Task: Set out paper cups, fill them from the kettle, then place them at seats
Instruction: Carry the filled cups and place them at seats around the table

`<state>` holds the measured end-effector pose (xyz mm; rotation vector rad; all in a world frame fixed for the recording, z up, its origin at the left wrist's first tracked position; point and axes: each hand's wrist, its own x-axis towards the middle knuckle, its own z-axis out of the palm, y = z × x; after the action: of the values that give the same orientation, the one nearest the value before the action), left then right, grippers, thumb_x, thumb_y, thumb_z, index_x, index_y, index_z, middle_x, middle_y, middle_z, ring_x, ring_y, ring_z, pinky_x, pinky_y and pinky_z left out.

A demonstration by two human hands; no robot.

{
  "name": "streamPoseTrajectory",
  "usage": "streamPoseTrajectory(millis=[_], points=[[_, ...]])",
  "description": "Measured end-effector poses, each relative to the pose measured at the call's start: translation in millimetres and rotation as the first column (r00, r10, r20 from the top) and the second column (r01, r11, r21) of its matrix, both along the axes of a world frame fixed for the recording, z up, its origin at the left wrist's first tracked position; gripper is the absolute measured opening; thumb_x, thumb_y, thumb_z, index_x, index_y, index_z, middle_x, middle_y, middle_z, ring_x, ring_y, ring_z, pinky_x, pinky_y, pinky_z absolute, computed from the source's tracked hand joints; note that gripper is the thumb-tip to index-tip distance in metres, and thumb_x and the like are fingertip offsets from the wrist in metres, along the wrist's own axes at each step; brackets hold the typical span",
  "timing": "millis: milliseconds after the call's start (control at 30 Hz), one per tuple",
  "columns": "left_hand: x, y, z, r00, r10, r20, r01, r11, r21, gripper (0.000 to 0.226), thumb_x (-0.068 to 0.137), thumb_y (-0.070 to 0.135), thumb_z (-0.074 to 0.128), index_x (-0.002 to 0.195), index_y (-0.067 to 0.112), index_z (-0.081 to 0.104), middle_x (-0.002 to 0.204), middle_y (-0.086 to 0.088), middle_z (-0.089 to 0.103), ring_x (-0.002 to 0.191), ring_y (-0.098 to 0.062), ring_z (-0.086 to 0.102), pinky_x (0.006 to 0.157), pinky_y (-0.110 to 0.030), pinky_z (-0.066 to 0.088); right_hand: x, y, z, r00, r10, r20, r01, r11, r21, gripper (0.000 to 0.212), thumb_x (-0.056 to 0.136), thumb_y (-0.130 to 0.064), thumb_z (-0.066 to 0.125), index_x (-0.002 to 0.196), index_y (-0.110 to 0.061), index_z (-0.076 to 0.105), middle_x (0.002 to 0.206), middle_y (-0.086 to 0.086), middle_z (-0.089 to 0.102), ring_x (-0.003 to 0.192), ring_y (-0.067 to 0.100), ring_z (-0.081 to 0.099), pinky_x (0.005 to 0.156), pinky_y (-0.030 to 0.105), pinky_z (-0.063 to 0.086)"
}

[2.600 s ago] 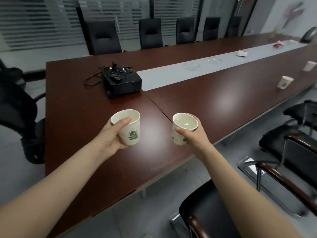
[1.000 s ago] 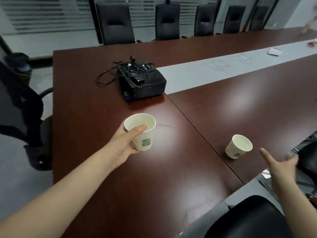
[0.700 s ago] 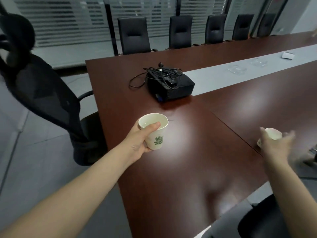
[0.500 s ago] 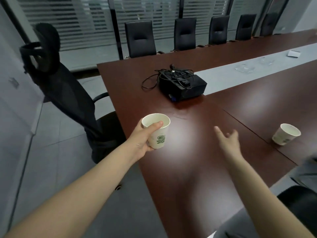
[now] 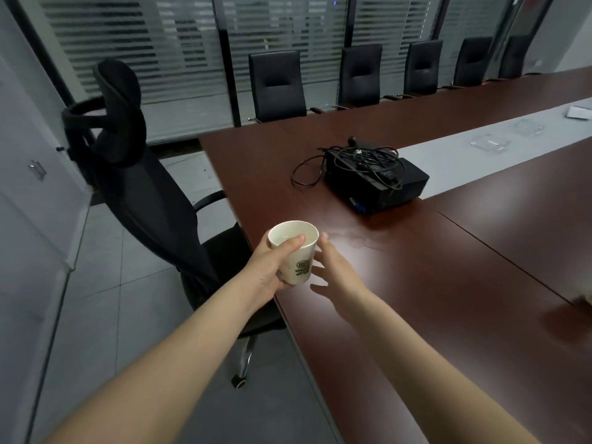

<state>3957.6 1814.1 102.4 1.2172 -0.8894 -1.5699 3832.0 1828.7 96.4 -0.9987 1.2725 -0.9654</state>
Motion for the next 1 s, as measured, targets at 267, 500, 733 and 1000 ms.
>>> streamPoseTrajectory(millis=[267, 500, 733, 1000], points=[[16, -116, -8, 0.999, -0.052, -0.003, 0.052, 0.998, -0.037, 0.028, 0.086, 0.019, 0.065, 0.112, 0.026, 0.054, 0.107, -0.001, 0.063, 0.090, -0.016, 0.063, 0.075, -0.040, 0.053, 27, -121, -23, 0.999, -0.036, 0.032, 0.038, 0.997, -0.071, 0.029, 0.103, -0.040, 0.028, 0.105, -0.031, 0.056, 0.121, 0.003, 0.060, 0.106, 0.011, 0.060, 0.082, 0.027, 0.052], [9, -208, -33, 1.000, 0.011, -0.016, -0.011, 1.000, -0.027, 0.004, 0.096, 0.032, 0.052, 0.098, 0.030, 0.054, 0.102, -0.001, 0.064, 0.082, -0.015, 0.068, 0.083, -0.043, 0.052, 41, -211, -42, 0.989, -0.142, 0.042, 0.143, 0.990, -0.011, 0.068, 0.081, -0.060, 0.034, 0.131, -0.019, 0.052, 0.130, 0.003, 0.057, 0.121, 0.017, 0.053, 0.108, 0.041, 0.040], [0, -300, -88, 0.999, -0.016, 0.034, 0.016, 1.000, 0.008, 0.021, 0.098, 0.046, 0.040, 0.109, 0.033, 0.052, 0.124, -0.005, 0.059, 0.120, -0.024, 0.055, 0.106, -0.047, 0.041, 36, -292, -84, 0.969, -0.243, 0.048, 0.242, 0.970, 0.014, 0.039, 0.101, -0.038, 0.027, 0.123, -0.020, 0.054, 0.126, 0.007, 0.058, 0.117, 0.018, 0.054, 0.105, 0.037, 0.042], [-5, -370, -146, 0.996, -0.023, 0.089, 0.017, 0.998, 0.064, 0.054, 0.094, 0.058, 0.035, 0.133, 0.023, 0.047, 0.132, -0.006, 0.057, 0.122, -0.022, 0.053, 0.109, -0.047, 0.037, 34, -358, -141, 0.952, -0.305, 0.012, 0.304, 0.951, 0.054, 0.047, 0.101, -0.040, 0.025, 0.126, -0.015, 0.056, 0.123, 0.004, 0.062, 0.113, 0.015, 0.056, 0.099, 0.030, 0.043]])
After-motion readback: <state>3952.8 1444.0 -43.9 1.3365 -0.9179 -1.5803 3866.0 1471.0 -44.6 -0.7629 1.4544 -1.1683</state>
